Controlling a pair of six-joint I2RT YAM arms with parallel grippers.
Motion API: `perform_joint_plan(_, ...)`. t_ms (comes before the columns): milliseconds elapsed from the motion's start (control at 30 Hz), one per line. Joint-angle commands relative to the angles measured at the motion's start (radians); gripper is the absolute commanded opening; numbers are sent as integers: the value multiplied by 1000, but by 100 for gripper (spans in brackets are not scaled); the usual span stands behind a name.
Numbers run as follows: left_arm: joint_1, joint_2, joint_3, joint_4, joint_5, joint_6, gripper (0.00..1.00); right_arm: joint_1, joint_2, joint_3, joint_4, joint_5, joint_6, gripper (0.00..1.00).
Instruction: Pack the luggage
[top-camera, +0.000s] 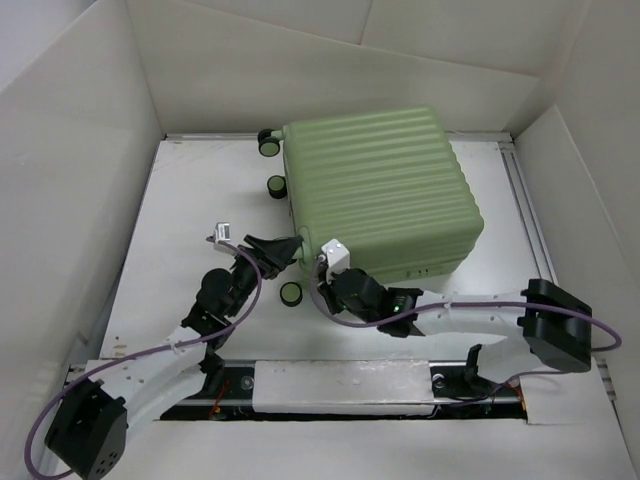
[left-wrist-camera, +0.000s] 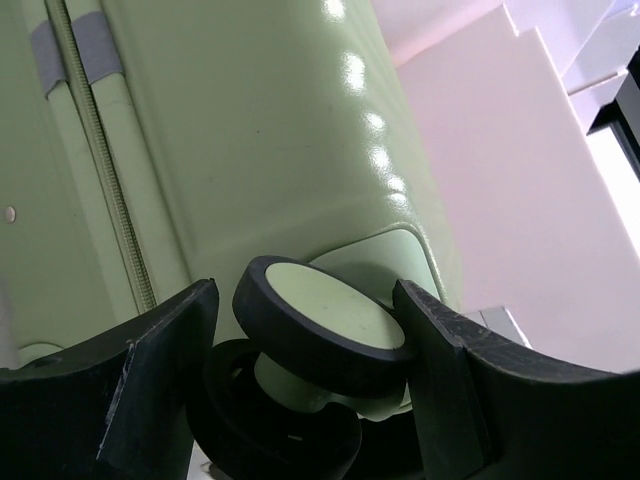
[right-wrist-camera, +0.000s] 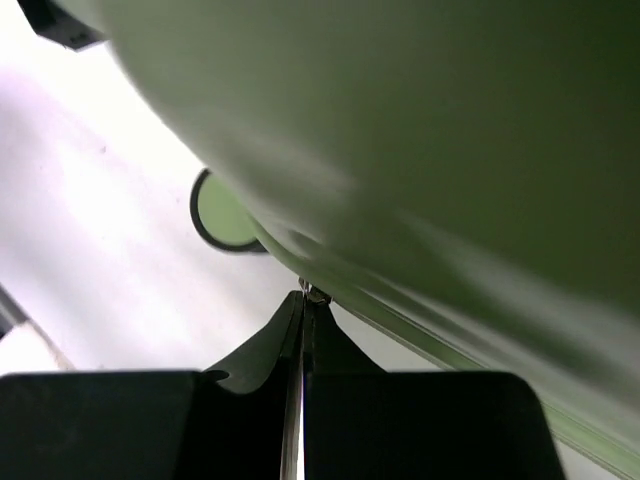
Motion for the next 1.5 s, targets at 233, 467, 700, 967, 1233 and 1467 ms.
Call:
perform_joint_plan(233,-162,-77,74,11,322,-30,0,148,66,26,489,-112,4,0)
perform_joint_plan(467,-264,-73,104,11,324,-55,0,148,259,15,797,-115,59,0)
perform_joint_plan(700,-395,-19,162,1,241,-18,0,200,101,-70,715,51,90,0)
perform_joint_plan(967,-395,-195,290,-422,-65,171,94,294,-366,-159,26,320,238,46)
perform_joint_plan(1233,-369,-159,445,-605,-334,272,100,294,-589,-227,-226,333,331,76)
perform_joint_plan(1467,-267,63,655,-662,-393,286,100,294,-610,-169,-460,342,416,70)
